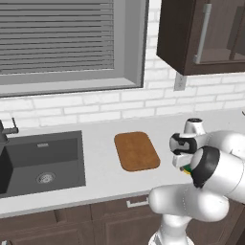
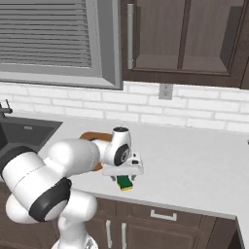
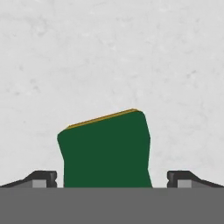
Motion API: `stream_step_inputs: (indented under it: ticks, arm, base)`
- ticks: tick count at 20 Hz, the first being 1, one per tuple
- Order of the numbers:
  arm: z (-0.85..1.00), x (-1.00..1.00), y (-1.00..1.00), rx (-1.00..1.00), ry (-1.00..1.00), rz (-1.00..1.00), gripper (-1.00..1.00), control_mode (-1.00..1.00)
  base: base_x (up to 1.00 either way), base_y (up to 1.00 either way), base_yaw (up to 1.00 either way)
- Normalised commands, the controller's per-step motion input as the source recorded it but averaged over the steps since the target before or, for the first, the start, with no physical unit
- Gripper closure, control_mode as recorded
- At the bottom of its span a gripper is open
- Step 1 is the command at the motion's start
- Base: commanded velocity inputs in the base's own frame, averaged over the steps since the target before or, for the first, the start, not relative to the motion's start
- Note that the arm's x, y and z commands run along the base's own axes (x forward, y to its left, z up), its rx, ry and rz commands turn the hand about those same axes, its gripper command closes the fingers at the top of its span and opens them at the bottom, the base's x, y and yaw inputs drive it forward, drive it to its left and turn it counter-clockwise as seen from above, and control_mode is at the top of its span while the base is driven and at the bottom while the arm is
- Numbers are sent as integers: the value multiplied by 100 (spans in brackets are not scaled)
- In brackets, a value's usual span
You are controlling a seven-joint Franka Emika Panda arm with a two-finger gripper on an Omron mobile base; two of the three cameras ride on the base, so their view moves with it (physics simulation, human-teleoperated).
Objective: Pick up the sponge from the counter and clean the cutting board by briefly scrubbing or pressing down on the cutting board. Once finished, release the sponge.
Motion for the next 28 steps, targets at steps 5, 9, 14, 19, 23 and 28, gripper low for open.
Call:
stream_step_inputs:
  ticks: [5,9,14,19,23,28]
  arm:
    - [-20,7,-4,0,0,6,-100,-100]
    - [-9,3,-3,0,0,6,100,-100]
    - [0,0,-3,0,0,5,100,-100]
    - [9,0,0,3,-1,6,100,-100]
    - [71,0,3,4,-9,5,100,-100]
    - [51,35,40,0,-5,9,100,-100]
  base:
    - [0,0,0]
    - [0,0,0]
    - [0,0,0]
    - [0,0,0]
    - [0,0,0]
    - [0,0,0]
